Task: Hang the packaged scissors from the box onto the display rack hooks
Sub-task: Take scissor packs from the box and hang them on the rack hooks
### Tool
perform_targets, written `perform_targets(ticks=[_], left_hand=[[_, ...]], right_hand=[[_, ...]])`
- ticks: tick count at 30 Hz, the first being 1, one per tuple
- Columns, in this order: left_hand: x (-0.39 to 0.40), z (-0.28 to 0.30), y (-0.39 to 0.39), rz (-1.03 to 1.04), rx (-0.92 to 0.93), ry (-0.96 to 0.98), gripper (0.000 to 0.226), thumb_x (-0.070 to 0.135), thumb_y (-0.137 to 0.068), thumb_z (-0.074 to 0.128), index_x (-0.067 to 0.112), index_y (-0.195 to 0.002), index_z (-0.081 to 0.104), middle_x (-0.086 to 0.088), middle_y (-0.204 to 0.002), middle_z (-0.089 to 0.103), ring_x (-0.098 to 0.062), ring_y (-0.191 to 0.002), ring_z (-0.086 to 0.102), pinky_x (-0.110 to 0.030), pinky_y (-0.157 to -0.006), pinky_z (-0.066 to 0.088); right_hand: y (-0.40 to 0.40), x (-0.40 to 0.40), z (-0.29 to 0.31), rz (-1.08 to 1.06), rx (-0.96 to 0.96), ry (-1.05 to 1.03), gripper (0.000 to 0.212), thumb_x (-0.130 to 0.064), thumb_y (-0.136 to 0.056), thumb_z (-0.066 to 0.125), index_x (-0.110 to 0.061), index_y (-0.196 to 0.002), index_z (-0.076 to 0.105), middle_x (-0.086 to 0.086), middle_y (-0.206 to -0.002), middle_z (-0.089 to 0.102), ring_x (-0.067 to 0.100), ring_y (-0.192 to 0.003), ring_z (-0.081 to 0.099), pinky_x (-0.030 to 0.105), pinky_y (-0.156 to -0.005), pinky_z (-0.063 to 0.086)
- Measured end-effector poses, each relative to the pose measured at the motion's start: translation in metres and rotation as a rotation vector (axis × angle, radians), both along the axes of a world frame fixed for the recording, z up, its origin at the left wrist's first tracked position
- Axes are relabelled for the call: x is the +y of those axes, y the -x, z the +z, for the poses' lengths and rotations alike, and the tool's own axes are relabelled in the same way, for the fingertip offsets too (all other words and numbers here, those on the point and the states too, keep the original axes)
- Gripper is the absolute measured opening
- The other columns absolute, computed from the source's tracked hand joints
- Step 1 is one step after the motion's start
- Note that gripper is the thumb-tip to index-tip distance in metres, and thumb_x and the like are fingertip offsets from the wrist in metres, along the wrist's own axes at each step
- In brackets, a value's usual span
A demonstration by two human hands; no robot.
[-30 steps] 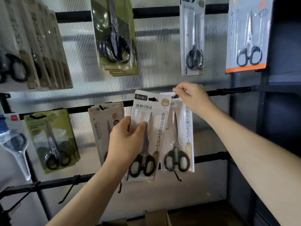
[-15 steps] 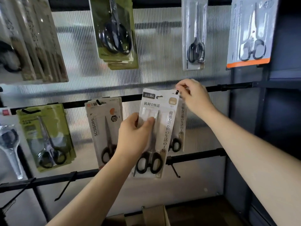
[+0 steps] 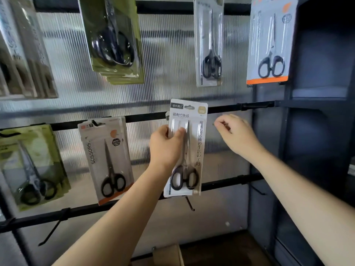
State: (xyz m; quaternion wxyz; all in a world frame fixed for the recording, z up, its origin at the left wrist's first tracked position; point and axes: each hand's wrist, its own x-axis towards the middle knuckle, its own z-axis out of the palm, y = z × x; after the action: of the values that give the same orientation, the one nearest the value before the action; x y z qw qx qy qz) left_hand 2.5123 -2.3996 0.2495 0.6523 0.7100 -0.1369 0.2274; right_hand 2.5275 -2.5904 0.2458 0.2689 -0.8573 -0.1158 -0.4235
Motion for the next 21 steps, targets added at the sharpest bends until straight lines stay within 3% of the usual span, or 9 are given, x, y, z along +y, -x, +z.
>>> perform_targets(ticks=[4,13,17,21], left_hand=[[-0.001,-0.006,-0.004,0.025,0.02,-0.032,0.035,0.023,-0.088,0.061,0.016,-0.065,0.036,-0.002,-0.063,0.035,-0.015,-0.058,0.032,-0.027,-0.055,0.031],[-0.003,-0.024,-0.02,0.053,0.129,0.008,0.032,0.025,-0.087,0.062,0.013,-0.067,0.04,0.001,-0.06,0.039,-0.012,-0.053,0.034,-0.023,-0.05,0.03],[0.002,-0.041,-0.024,0.102,0.103,-0.148,0.03,0.03,-0.086,0.061,0.014,-0.066,0.045,0.005,-0.059,0.047,-0.012,-0.055,0.044,-0.026,-0.054,0.034],[0.012,-0.067,-0.022,0.13,0.095,-0.305,0.022,0.035,-0.087,0.062,0.014,-0.085,0.054,0.006,-0.076,0.056,-0.011,-0.072,0.052,-0.024,-0.062,0.041]], right_hand=[[0.003,-0.001,-0.012,0.01,0.054,-0.014,0.015,-0.019,-0.095,0.049,-0.013,-0.093,0.063,-0.011,-0.085,0.051,0.012,-0.08,0.052,0.026,-0.073,0.039],[0.008,0.0,-0.047,-0.011,0.157,0.001,0.017,-0.02,-0.096,0.05,-0.014,-0.095,0.066,-0.01,-0.092,0.055,0.013,-0.084,0.056,0.027,-0.075,0.044],[0.008,0.007,-0.065,-0.018,0.185,-0.03,0.015,-0.021,-0.094,0.052,-0.016,-0.095,0.066,-0.008,-0.092,0.059,0.015,-0.085,0.057,0.032,-0.078,0.047],[0.009,0.018,-0.081,0.012,0.26,-0.039,0.018,-0.025,-0.095,0.051,-0.018,-0.106,0.063,-0.005,-0.102,0.06,0.013,-0.094,0.058,0.035,-0.088,0.048]])
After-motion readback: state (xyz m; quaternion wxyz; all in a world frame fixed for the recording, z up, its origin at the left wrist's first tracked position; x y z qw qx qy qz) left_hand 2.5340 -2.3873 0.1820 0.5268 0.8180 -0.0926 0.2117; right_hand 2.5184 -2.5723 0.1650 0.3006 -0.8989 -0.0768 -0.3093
